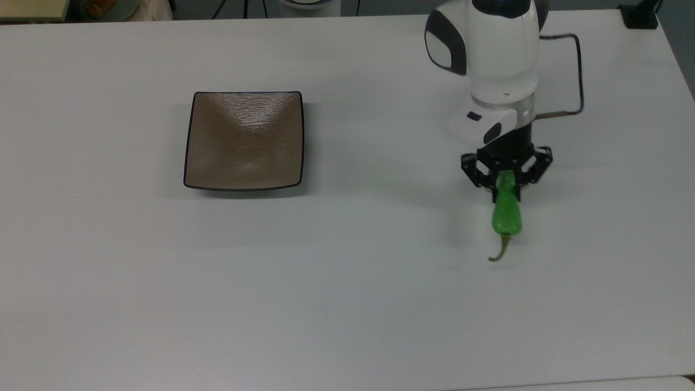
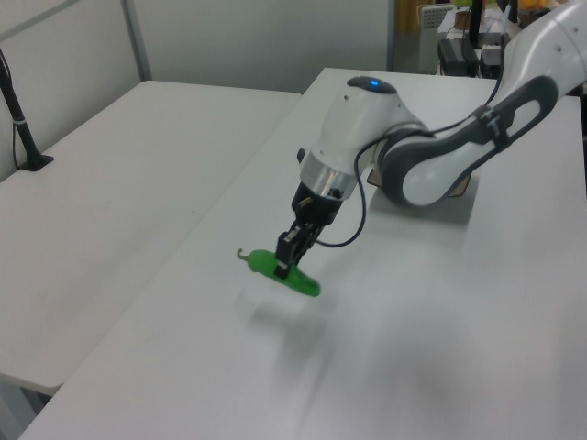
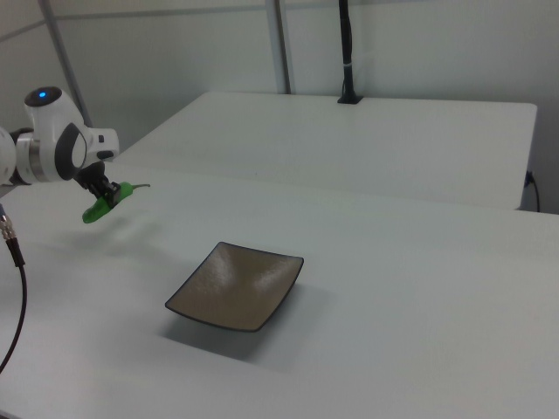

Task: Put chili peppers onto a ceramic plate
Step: 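Lift the chili pepper and carry it over the brown plate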

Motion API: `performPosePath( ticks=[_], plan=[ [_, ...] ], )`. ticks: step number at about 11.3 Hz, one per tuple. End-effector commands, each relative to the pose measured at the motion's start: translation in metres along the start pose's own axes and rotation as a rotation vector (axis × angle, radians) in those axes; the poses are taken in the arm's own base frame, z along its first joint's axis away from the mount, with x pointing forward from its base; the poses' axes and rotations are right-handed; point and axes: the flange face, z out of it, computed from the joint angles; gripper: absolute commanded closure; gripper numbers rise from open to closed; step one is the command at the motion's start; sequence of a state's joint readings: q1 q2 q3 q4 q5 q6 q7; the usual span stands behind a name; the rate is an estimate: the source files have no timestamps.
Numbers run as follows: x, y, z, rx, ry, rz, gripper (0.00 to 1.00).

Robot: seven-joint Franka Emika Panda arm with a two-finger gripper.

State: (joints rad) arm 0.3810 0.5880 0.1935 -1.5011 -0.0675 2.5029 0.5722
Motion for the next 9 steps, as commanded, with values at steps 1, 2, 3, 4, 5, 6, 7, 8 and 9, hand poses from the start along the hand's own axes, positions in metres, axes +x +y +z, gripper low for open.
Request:
performPosePath(
  ticks=[1,2,3,4,5,6,7,8,9],
  plan=[
    [-0.008,0.047,-0.04,-0.14,-0.144,-0.11,0.89],
    [-0.004,0.064,-0.052,-0.179,-0.192,-0.15,0.89],
    [-0.001,0.082,-0.064,-0.2,-0.241,-0.177,0.89],
    [0.004,0.099,-0.078,-0.21,-0.281,-0.197,0.89],
    [0.009,0.117,-0.091,-0.228,-0.31,-0.219,0.89],
    [0.014,0.133,-0.103,-0.242,-0.323,-0.23,0.89],
    [0.019,0.151,-0.111,-0.256,-0.331,-0.225,0.89],
    [0.024,0.172,-0.119,-0.267,-0.33,-0.219,0.89],
    [0.029,0.188,-0.125,-0.271,-0.326,-0.219,0.89]
  ],
)
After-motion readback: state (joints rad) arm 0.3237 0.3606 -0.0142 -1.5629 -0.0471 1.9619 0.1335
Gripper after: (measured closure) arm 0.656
